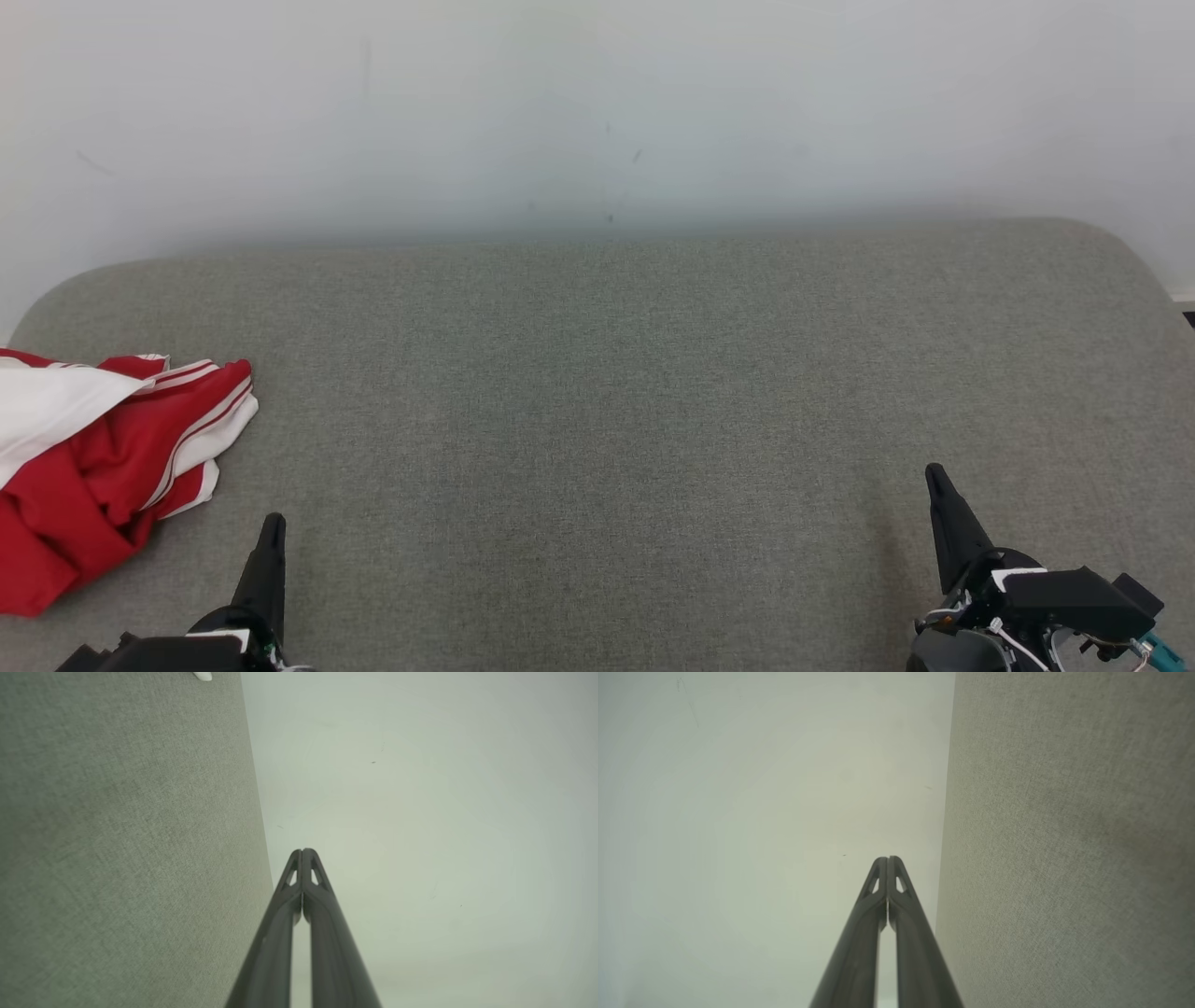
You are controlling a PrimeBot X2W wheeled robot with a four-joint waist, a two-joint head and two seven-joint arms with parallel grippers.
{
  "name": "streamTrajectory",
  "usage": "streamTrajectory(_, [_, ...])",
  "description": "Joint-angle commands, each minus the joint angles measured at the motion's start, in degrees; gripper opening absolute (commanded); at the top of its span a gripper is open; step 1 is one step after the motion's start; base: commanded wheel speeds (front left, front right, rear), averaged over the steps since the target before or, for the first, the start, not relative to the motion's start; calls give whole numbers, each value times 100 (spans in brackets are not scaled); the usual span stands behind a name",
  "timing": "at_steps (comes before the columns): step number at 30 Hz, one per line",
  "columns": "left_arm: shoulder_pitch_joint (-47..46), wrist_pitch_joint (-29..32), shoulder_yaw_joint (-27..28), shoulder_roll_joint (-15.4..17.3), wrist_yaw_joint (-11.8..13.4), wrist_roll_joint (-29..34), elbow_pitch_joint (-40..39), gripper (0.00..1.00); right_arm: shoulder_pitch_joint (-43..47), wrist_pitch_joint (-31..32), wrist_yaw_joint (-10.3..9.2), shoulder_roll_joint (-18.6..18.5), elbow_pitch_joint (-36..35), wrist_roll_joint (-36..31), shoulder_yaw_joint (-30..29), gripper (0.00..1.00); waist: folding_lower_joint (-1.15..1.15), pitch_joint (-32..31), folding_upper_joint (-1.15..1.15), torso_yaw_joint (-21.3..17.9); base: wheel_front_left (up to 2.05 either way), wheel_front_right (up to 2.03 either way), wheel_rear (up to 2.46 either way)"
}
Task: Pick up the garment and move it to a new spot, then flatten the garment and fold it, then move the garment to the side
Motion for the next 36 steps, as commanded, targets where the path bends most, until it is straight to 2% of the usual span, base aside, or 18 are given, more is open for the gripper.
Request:
streamTrajectory(1, [-50, -1, 16, 17, -17, -33, -16, 0, -41, 13, -12, 18, -8, 11, -3, 0, 0, 0, 0, 0, 0, 0, 0])
streamTrajectory(28, [-50, -2, 17, 17, -17, -33, -16, 0, -41, 13, -12, 18, -8, 11, -2, 0, 0, 0, 0, 0, 0, 0, 0])
streamTrajectory(29, [4, -3, 0, -3, 1, 1, 10, 100, 5, -2, 0, 1, 8, -2, 2, 100, 1, 0, 0, 0, 0, 0, 0])
streamTrajectory(36, [149, -108, -38, -37, 3, 41, 172, 100, 161, -86, 0, -7, 129, -72, 63, 100, 1, 5, 0, 1, 0, 0, 0])
